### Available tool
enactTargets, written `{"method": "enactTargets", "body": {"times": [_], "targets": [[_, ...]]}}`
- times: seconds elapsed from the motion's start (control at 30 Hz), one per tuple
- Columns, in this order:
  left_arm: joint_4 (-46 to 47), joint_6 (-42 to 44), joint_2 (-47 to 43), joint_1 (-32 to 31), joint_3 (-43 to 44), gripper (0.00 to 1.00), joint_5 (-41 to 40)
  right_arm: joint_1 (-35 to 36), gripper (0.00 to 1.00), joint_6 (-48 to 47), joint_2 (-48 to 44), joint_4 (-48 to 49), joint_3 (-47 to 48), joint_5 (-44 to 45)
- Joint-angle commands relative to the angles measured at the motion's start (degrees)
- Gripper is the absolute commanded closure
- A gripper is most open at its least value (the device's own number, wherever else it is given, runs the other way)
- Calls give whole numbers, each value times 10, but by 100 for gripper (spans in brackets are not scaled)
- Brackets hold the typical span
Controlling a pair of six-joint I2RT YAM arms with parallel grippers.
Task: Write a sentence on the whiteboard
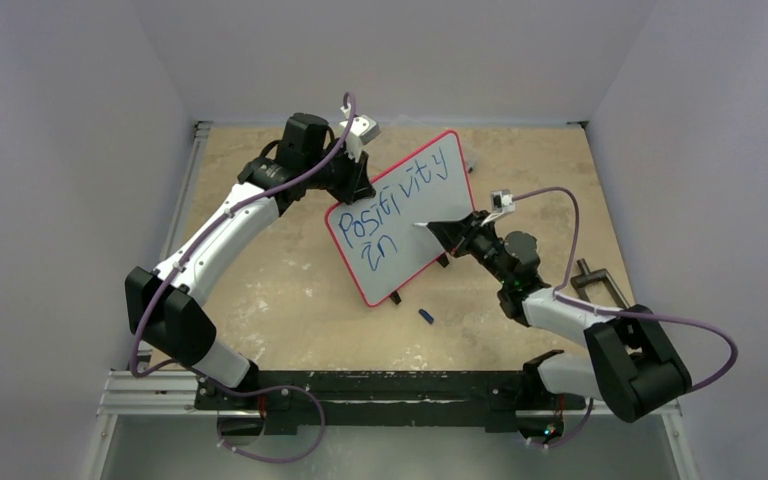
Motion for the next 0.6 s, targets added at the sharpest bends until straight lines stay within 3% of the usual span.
{"method": "enactTargets", "body": {"times": [0.0,0.37,0.57], "targets": [[-65,43,-2,-3,-11,100,-43,-1,100,11,5,41,25,25],[-65,43,0,-3,-11,100,-43,-23,100,16,28,56,34,28],[-65,43,0,-2,-11,100,-43,-1,100,17,45,62,43,20]]}}
